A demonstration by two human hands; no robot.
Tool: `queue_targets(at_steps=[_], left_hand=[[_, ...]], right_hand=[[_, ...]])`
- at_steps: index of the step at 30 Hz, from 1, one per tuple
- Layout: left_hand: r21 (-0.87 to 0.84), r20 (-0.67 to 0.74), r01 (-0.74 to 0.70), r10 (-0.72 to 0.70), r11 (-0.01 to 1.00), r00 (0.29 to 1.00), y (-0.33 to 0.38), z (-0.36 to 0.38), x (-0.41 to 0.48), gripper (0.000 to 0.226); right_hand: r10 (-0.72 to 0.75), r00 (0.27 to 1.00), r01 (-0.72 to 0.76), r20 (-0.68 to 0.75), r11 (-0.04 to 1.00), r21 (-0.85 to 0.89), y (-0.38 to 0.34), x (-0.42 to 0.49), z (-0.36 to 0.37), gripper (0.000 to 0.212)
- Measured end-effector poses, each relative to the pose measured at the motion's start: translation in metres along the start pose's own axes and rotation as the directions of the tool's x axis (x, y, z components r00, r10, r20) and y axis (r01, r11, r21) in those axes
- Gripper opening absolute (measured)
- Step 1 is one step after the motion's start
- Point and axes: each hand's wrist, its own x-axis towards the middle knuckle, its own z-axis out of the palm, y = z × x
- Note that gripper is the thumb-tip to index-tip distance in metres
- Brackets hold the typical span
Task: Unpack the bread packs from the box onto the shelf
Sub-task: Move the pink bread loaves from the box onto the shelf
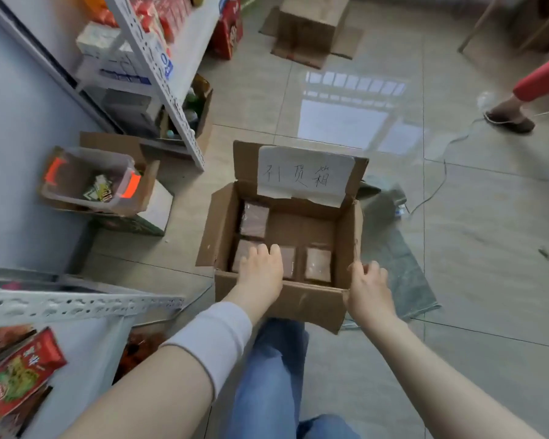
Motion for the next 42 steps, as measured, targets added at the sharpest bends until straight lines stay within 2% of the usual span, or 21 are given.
queue_targets(at_steps=[3,7,10,12,15,17,19,25,29,32,35,38,40,42], left_hand=[[-0.027,0.111,0.008,-0.005,1.000,0.994,0.003,0.015,0.064,0.038],[-0.102,0.238,0.087,-0.060,0.991,0.969,0.011,0.057,0.146,0.046],[-0.090,0.287,0.125,-0.094,0.988,0.953,0.012,0.118,0.217,0.056],[0.017,0.315,0.093,-0.094,0.996,0.944,0.010,0.154,0.258,0.058],[0.170,0.364,-0.044,-0.021,0.984,0.931,0.004,0.187,0.302,0.052],[0.232,0.362,-0.126,0.035,0.964,0.932,-0.001,0.199,0.318,0.043],[0.261,0.372,-0.189,0.082,0.947,0.925,-0.006,0.205,0.323,0.039],[0.249,0.423,-0.306,0.181,0.919,0.888,-0.021,0.189,0.332,0.040],[0.126,0.470,-0.375,0.278,0.918,0.838,-0.026,0.174,0.332,0.036],[-0.039,0.467,-0.337,0.315,0.941,0.826,-0.029,0.170,0.325,0.028],[-0.284,0.415,-0.165,0.276,0.945,0.867,-0.034,0.173,0.314,0.031],[-0.571,0.293,0.054,0.142,0.819,0.945,-0.037,0.180,0.297,0.046],[-0.662,0.290,0.154,0.062,0.733,0.955,-0.036,0.187,0.285,0.051],[-0.675,0.302,0.186,0.037,0.714,0.953,-0.033,0.200,0.276,0.050]], right_hand=[[0.071,0.990,-0.077,0.123,0.996,0.038,0.001,0.052,0.020,0.030],[0.158,0.944,-0.194,0.290,0.976,0.098,0.004,0.127,0.060,0.047],[0.263,0.843,-0.353,0.469,0.929,0.112,0.006,0.195,0.121,0.073],[0.309,0.778,-0.424,0.548,0.901,0.094,0.005,0.227,0.163,0.079],[0.378,0.740,-0.538,0.556,0.829,0.154,0.000,0.252,0.209,0.072],[0.431,0.761,-0.590,0.485,0.770,0.242,-0.006,0.260,0.229,0.059],[0.493,0.763,-0.618,0.419,0.747,0.246,-0.009,0.263,0.238,0.049],[0.445,0.789,-0.602,0.424,0.699,0.386,0.003,0.263,0.226,0.055],[0.443,0.800,-0.581,0.405,0.742,0.334,0.004,0.260,0.215,0.064],[0.358,0.844,-0.486,0.400,0.827,0.284,0.004,0.256,0.209,0.049],[0.377,0.827,-0.538,0.418,0.747,0.391,0.009,0.250,0.198,0.041],[0.353,0.857,-0.507,0.377,0.712,0.486,0.015,0.242,0.188,0.045],[0.349,0.876,-0.480,0.333,0.701,0.527,0.019,0.237,0.183,0.047],[0.334,0.891,-0.453,0.308,0.707,0.543,0.021,0.231,0.180,0.048]])
